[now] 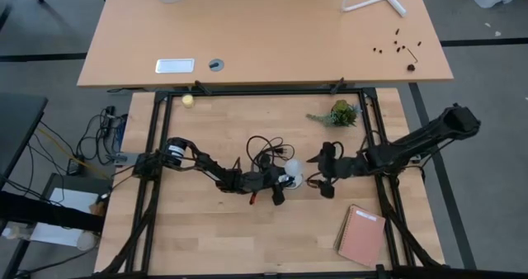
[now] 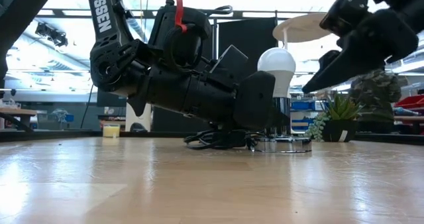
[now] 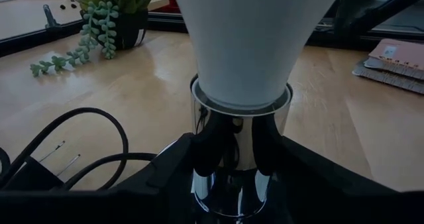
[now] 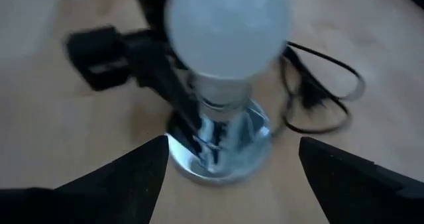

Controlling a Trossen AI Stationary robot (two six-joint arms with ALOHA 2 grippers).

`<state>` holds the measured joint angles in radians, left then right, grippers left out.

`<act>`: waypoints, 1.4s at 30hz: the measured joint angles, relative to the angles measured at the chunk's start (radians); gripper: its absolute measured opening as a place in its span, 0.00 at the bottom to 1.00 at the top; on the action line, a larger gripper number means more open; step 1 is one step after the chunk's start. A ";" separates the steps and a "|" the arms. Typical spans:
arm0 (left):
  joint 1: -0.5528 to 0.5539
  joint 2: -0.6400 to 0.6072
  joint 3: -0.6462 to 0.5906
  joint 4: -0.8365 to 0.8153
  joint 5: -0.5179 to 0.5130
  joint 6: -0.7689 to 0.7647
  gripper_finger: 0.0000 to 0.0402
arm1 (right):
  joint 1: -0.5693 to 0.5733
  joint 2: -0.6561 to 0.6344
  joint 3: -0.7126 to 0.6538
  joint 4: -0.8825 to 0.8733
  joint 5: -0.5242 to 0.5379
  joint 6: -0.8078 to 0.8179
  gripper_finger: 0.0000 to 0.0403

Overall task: Screw lightbulb
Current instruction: Insert the white lightbulb into the metallic lamp

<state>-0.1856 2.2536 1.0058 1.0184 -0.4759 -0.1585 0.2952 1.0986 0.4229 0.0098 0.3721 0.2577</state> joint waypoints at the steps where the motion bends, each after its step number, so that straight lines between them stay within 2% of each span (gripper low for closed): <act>1: 0.000 0.000 0.000 0.000 0.000 -0.002 0.49 | -0.008 0.001 -0.019 0.053 -0.026 -0.022 0.86; 9: 0.000 0.000 0.000 0.000 0.001 -0.001 0.49 | -0.088 0.027 -0.143 0.394 -0.140 -0.167 0.86; 13: 0.000 0.000 0.000 0.000 0.001 -0.002 0.49 | -0.132 0.059 -0.170 0.495 -0.194 -0.228 0.86; 22: 0.001 0.000 0.000 0.001 0.001 -0.006 0.49 | -0.193 0.264 -0.161 0.739 -0.346 -0.250 0.86; 27: 0.001 0.000 -0.001 -0.001 -0.003 -0.009 0.49 | -0.193 0.335 -0.161 0.811 -0.348 -0.228 0.86; 31: 0.002 0.000 -0.001 -0.010 -0.012 -0.024 0.49 | -0.165 0.343 -0.161 0.822 -0.340 -0.192 0.86; 42: -0.001 -0.001 0.001 -0.039 -0.033 -0.045 0.49 | -0.026 0.310 -0.161 0.763 -0.203 -0.069 0.86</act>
<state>-0.1864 2.2528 1.0065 0.9791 -0.5091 -0.2039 0.2691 1.4082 0.2619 0.7724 0.1690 0.1890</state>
